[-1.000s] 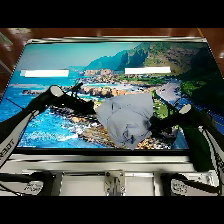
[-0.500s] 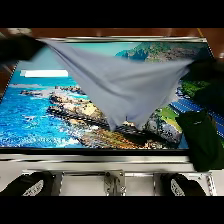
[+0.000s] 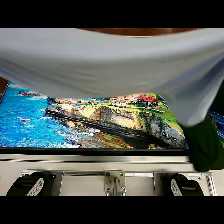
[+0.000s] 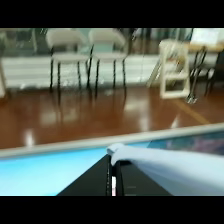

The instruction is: Fold the shirts.

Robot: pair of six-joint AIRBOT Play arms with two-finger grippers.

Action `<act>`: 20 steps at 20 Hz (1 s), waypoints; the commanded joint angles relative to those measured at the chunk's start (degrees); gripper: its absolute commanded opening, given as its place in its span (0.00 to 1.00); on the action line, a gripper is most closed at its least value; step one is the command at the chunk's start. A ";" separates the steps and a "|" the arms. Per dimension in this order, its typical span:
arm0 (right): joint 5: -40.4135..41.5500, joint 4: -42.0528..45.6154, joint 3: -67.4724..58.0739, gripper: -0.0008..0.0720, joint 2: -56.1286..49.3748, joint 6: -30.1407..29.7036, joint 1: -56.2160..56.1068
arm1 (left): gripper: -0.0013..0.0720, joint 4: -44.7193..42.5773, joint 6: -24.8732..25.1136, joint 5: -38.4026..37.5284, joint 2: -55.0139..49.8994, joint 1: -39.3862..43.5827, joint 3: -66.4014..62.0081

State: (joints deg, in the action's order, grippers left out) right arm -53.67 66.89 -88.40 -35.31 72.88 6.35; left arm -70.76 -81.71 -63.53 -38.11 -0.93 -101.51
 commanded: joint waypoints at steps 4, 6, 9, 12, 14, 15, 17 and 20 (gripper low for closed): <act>9.20 -6.14 -0.39 0.10 -9.64 0.98 -0.04 | 0.07 -2.43 -0.59 -10.67 1.05 -0.83 11.56; 8.46 -11.63 -0.39 0.10 -17.07 0.98 -0.11 | 0.07 0.26 -0.59 -10.67 1.05 -0.83 19.08; 0.92 -13.51 -0.37 0.10 -31.54 1.07 -3.30 | 0.07 2.64 -0.28 -10.67 1.40 -0.83 31.69; -8.02 -13.20 -0.37 0.11 -47.63 1.44 -10.51 | 0.07 2.71 0.09 -10.45 1.81 -0.83 43.85; -8.57 -13.55 -0.39 0.11 -56.96 2.19 -14.84 | 0.07 4.07 0.00 -10.49 1.81 -0.83 49.77; -8.59 -14.19 -0.39 0.12 -60.11 3.48 -16.24 | 0.07 5.09 0.00 -10.47 1.79 -0.83 51.49; -9.66 -17.25 -0.39 0.70 -63.06 3.37 -16.83 | 0.07 7.78 0.07 -10.49 1.81 -0.83 52.87; -16.94 -14.84 -1.90 0.93 -60.26 1.75 -12.02 | 0.07 7.93 0.31 -10.43 2.03 -0.83 52.61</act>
State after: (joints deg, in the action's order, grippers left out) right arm -63.88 51.40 -89.27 -94.28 75.37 -7.60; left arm -64.34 -81.65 -73.84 -36.25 -1.74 -50.68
